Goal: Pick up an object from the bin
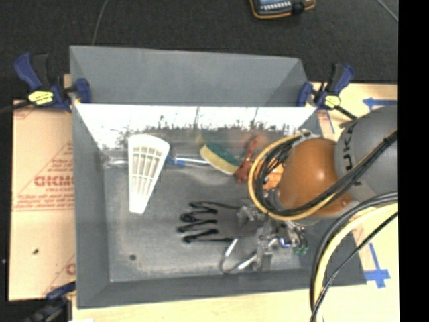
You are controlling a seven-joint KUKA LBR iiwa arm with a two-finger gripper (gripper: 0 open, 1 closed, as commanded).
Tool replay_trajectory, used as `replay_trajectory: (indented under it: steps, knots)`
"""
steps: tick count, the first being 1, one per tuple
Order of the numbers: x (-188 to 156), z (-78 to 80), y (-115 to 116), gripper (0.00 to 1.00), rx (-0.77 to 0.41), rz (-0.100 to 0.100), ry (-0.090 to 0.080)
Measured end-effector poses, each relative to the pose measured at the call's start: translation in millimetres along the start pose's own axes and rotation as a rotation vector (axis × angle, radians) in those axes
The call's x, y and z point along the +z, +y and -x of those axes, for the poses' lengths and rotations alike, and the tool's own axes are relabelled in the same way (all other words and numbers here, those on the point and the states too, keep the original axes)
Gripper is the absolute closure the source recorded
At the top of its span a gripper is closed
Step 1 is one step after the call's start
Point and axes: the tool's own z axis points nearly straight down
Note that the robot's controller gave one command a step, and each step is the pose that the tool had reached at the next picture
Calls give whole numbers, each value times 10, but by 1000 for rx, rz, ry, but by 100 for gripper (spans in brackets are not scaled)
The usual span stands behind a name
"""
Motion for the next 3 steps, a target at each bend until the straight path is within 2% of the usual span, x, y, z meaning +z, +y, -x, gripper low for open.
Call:
replay_trajectory:
  steps: [1,2,3]
  knots:
    - [1,399,409,0,-85,-1,-6]
    - [-4,345,327,100,261,0,-2]
    - [-4,345,327,100,260,0,-2]
